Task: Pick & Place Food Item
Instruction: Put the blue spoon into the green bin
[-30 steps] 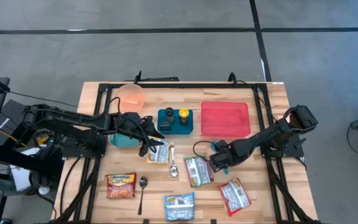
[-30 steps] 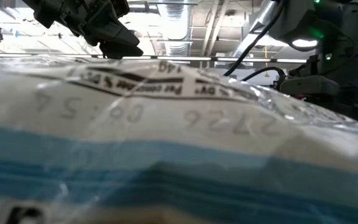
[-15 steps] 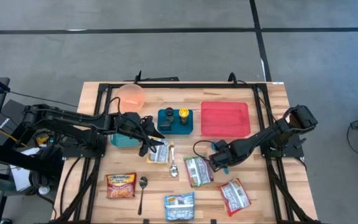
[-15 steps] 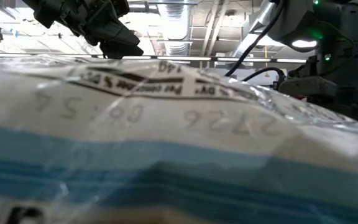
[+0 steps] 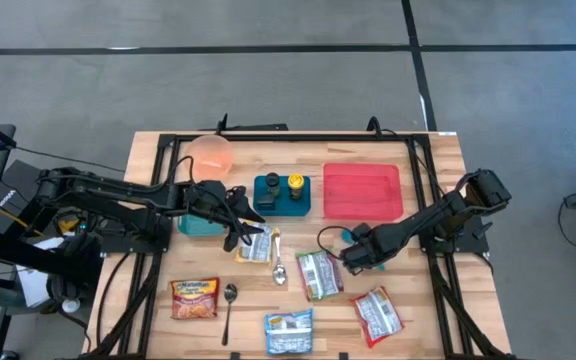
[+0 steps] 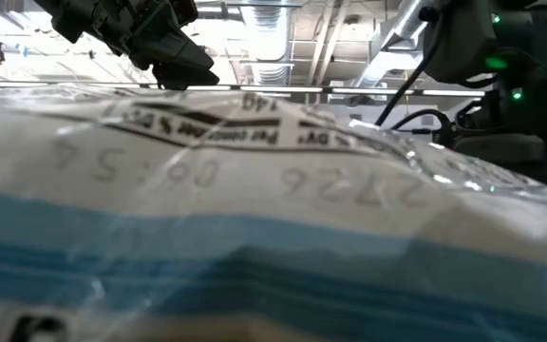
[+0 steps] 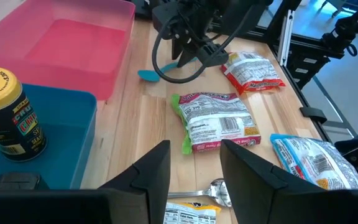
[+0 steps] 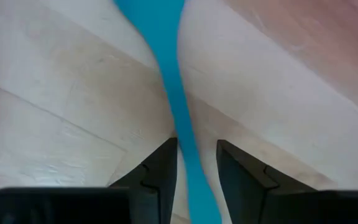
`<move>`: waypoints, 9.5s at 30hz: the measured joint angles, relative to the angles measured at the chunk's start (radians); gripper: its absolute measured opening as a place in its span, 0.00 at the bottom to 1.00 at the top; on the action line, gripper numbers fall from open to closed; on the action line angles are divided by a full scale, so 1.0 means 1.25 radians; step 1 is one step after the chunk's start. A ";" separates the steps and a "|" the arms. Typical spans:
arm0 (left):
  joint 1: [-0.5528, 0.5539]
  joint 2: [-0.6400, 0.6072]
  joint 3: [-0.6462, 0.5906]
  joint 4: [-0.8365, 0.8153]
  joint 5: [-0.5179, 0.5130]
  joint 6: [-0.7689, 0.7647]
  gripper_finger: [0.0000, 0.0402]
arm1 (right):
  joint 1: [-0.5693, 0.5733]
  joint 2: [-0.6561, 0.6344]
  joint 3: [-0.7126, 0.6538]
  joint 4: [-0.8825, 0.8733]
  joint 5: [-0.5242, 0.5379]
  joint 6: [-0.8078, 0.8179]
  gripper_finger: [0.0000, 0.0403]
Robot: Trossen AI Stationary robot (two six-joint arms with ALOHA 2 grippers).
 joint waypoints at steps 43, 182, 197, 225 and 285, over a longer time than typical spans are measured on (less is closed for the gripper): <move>0.000 0.000 0.000 0.000 0.000 -0.006 0.34 | 0.006 -0.013 -0.014 0.033 -0.030 -0.149 0.10; 0.000 0.000 0.000 0.039 0.000 -0.018 0.34 | 0.011 -0.329 -0.253 0.241 0.096 -0.355 0.00; 0.000 0.000 0.000 0.039 0.000 -0.018 0.34 | -0.004 -0.303 -0.252 0.286 0.098 -0.394 0.35; 0.000 0.000 0.000 0.041 0.000 -0.018 0.34 | -0.038 -0.184 -0.218 0.290 0.090 -0.455 0.34; 0.000 0.000 0.000 0.039 0.000 -0.018 0.34 | -0.055 -0.141 -0.152 0.212 0.057 -0.484 0.07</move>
